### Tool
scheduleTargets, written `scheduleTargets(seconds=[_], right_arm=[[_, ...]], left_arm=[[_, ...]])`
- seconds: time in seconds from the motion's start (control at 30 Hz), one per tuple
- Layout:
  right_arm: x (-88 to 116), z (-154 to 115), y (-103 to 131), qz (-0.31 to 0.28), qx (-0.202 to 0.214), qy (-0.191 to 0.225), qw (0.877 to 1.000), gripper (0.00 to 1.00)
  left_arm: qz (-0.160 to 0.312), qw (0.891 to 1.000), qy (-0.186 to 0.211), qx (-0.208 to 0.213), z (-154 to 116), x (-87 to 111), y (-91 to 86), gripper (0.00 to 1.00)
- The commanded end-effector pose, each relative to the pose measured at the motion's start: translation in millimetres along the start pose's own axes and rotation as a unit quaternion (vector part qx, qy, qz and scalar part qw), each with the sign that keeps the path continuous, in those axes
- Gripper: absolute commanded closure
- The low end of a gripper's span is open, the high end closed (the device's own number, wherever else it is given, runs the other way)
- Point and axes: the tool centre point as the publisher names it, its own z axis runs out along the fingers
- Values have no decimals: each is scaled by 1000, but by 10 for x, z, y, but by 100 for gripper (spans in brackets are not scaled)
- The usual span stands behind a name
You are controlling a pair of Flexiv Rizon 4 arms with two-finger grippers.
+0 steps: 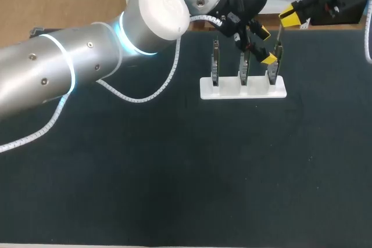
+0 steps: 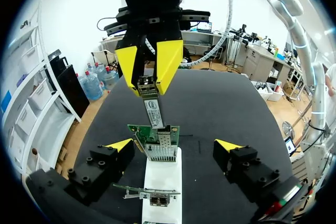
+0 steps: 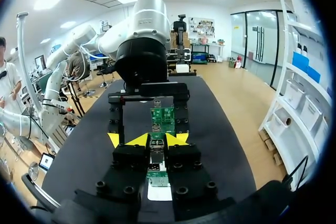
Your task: Pick up the optical module with the left hand, and insert it into the network port with the right hand.
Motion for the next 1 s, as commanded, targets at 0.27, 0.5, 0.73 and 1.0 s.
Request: scheduleTargets(seconds=[0.27, 0.5, 0.73, 1.0], right_arm=[[10, 15, -14, 1, -5, 2, 1000, 100], [36, 16, -16, 3, -6, 5, 1000, 100], [53, 23, -21, 5, -5, 5, 1000, 100], [70, 42, -27, 6, -5, 5, 1000, 100]], left_arm=[[-1, 1000, 3, 1, 1, -15, 13, 0], [-1, 1000, 3, 1, 1, -15, 13, 0], [-1, 1000, 3, 1, 1, -15, 13, 0], [-1, 1000, 3, 1, 1, -15, 13, 0]])
